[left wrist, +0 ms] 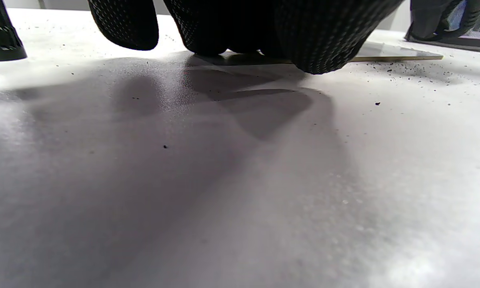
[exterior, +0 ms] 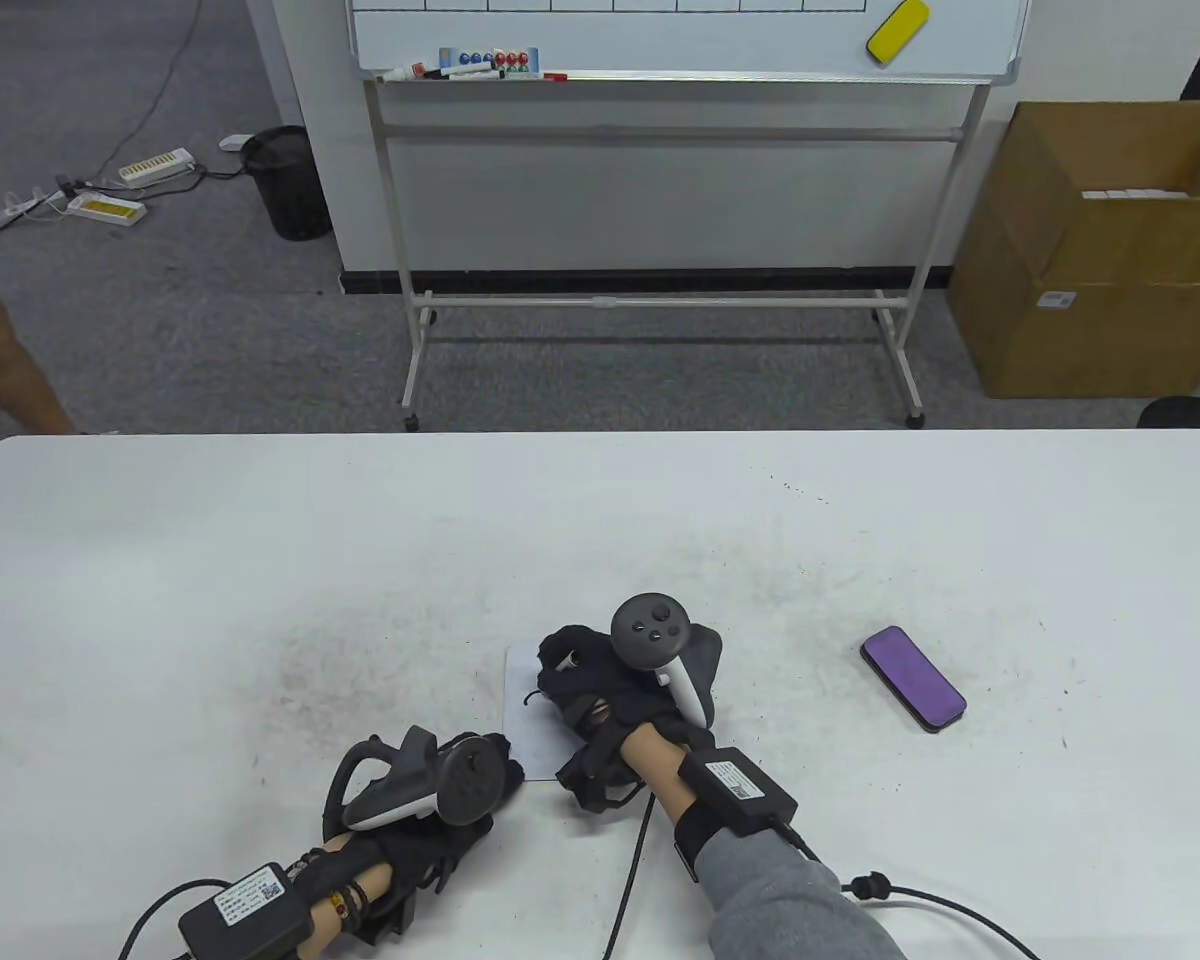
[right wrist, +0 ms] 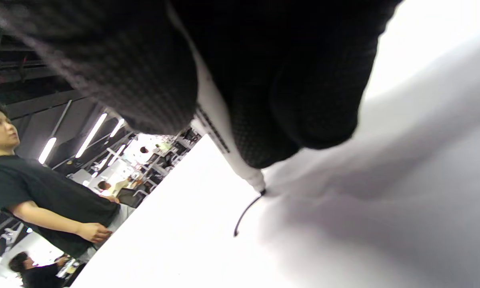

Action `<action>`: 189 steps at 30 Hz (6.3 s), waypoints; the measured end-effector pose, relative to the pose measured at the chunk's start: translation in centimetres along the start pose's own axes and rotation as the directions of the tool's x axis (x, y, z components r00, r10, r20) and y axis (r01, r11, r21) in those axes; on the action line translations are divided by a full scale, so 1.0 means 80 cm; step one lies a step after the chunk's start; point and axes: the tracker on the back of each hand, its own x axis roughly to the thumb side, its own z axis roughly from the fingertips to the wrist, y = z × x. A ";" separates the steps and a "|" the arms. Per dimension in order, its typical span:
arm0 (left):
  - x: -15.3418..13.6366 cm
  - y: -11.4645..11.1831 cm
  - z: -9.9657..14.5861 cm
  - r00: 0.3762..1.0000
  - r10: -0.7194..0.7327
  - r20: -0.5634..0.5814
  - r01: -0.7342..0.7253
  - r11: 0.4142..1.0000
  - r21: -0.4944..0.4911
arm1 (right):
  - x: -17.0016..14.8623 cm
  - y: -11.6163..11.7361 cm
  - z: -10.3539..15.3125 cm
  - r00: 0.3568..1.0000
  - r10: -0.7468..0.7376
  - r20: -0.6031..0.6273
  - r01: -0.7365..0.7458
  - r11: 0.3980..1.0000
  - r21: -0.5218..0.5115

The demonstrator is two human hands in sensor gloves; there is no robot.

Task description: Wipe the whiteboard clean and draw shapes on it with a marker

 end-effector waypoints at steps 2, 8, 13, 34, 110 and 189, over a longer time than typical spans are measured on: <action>0.000 0.000 0.000 1.000 0.005 -0.001 -0.005 1.000 -0.001 | -0.002 -0.005 0.005 1.000 0.022 -0.015 -0.022 1.000 -0.003; 0.000 0.000 -0.001 1.000 0.007 -0.003 -0.007 1.000 -0.007 | -0.006 -0.012 0.020 0.999 0.029 -0.044 -0.028 1.000 0.005; -0.001 0.000 -0.001 1.000 0.010 -0.003 -0.010 1.000 -0.008 | -0.004 -0.009 0.028 0.999 0.029 -0.039 -0.028 0.999 0.032; -0.002 -0.001 -0.002 1.000 0.017 -0.006 -0.017 1.000 -0.013 | 0.028 0.014 0.001 0.999 0.036 0.000 -0.036 0.999 0.039; 0.002 -0.002 -0.002 1.000 -0.007 -0.012 0.006 0.999 -0.038 | -0.050 -0.088 0.017 0.998 0.003 -0.060 -0.007 0.998 -0.062; -0.001 -0.002 -0.004 0.999 0.031 -0.013 -0.031 0.998 -0.059 | -0.070 -0.095 0.025 0.988 0.065 -0.138 -0.062 0.998 0.021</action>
